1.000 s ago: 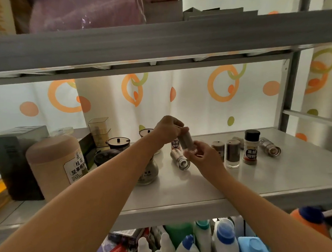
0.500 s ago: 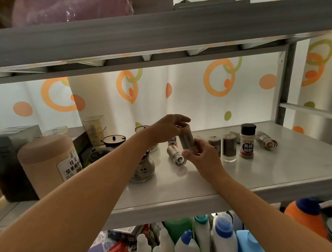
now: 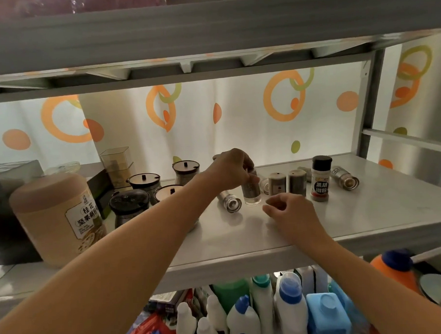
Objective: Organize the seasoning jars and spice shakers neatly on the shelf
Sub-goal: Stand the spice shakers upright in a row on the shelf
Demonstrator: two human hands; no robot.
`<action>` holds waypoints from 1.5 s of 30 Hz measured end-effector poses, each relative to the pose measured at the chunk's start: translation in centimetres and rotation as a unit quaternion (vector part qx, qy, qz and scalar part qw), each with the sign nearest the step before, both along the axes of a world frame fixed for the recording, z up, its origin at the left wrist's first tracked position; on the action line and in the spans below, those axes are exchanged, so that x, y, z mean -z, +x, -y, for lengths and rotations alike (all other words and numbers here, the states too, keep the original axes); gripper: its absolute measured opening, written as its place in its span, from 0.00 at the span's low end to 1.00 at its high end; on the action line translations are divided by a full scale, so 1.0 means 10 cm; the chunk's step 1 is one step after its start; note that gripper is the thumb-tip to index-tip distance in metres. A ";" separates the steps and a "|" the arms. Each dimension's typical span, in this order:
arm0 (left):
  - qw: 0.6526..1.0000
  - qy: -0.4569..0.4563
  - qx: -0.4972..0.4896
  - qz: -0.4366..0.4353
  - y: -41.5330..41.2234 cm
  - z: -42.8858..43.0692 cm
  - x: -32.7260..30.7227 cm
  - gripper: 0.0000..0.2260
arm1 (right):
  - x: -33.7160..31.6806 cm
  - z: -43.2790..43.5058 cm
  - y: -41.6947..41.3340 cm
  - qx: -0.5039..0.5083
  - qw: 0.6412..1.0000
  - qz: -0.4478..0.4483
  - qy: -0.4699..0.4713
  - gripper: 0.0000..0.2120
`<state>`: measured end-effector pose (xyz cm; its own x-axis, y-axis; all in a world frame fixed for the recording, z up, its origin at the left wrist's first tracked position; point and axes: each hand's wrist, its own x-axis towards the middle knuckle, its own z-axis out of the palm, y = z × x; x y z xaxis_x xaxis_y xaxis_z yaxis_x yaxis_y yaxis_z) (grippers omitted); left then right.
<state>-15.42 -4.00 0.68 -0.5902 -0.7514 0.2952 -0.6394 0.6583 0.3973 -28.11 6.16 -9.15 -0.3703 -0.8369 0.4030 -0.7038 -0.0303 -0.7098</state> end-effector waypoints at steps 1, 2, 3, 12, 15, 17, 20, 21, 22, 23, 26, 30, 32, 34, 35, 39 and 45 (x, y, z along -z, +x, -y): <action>1.000 -0.002 -0.001 0.005 -0.03 -0.01 0.05 0.11 | -0.02 -0.03 -0.04 -0.001 1.000 0.000 0.006 0.13; 1.000 -0.002 -0.002 0.006 -0.05 -0.02 0.09 0.11 | -0.03 -0.05 -0.09 -0.003 1.000 -0.002 0.011 0.11; 1.000 0.001 -0.001 0.004 -0.08 -0.03 0.13 0.12 | -0.05 -0.07 -0.13 -0.006 1.000 -0.004 0.018 0.11; 0.992 0.046 -0.037 -0.111 -0.24 -0.22 0.40 0.27 | -0.04 -0.08 -0.34 -0.047 0.996 0.053 0.051 0.09; 0.964 0.113 -0.087 -0.223 -0.24 -0.30 0.67 0.31 | -0.03 -0.12 -0.37 -0.055 0.995 0.065 0.050 0.10; 0.949 0.147 -0.093 -0.262 -0.25 -0.33 0.86 0.28 | -0.03 -0.14 -0.38 -0.063 0.994 0.075 0.055 0.10; 0.947 0.142 -0.106 -0.266 -0.27 -0.33 0.97 0.21 | -0.02 -0.14 -0.37 -0.073 0.993 0.080 0.053 0.14; 0.951 0.130 -0.110 -0.258 -0.27 -0.33 0.97 0.19 | -0.02 -0.14 -0.37 -0.074 0.993 0.081 0.053 0.14; 0.954 0.119 -0.111 -0.252 -0.28 -0.32 0.97 0.18 | -0.02 -0.13 -0.37 -0.074 0.993 0.080 0.055 0.15; 0.956 0.113 -0.108 -0.249 -0.29 -0.32 0.97 0.18 | -0.02 -0.14 -0.37 -0.074 0.993 0.079 0.055 0.15; 0.959 0.102 -0.108 -0.240 -0.33 -0.34 0.96 0.16 | -0.02 -0.15 -0.36 -0.080 0.992 0.079 0.054 0.16; 0.960 0.097 -0.116 -0.234 -0.35 -0.33 0.95 0.14 | -0.02 -0.14 -0.36 -0.077 0.993 0.073 0.054 0.16; 0.961 0.096 -0.118 -0.232 -0.36 -0.33 0.95 0.14 | -0.02 -0.13 -0.37 -0.076 0.993 0.071 0.053 0.16; 0.960 0.099 -0.116 -0.235 -0.37 -0.34 0.94 0.13 | -0.01 -0.13 -0.37 -0.077 0.993 0.073 0.052 0.14; 0.960 0.099 -0.116 -0.235 -0.38 -0.34 0.94 0.13 | -0.01 -0.13 -0.37 -0.077 0.993 0.073 0.052 0.14; 0.962 0.103 -0.114 -0.225 -0.40 -0.35 0.92 0.15 | -0.01 -0.13 -0.37 -0.073 0.993 0.074 0.056 0.12; 0.964 0.104 -0.105 -0.223 -0.44 -0.39 0.89 0.12 | -0.02 -0.14 -0.36 -0.068 0.994 0.069 0.057 0.11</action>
<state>-19.86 -0.15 -8.17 -0.2685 -0.9104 0.3146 -0.4847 0.4100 0.7726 -31.73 7.59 -8.94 -0.2955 -0.9206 0.2553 -0.5946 -0.0319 -0.8034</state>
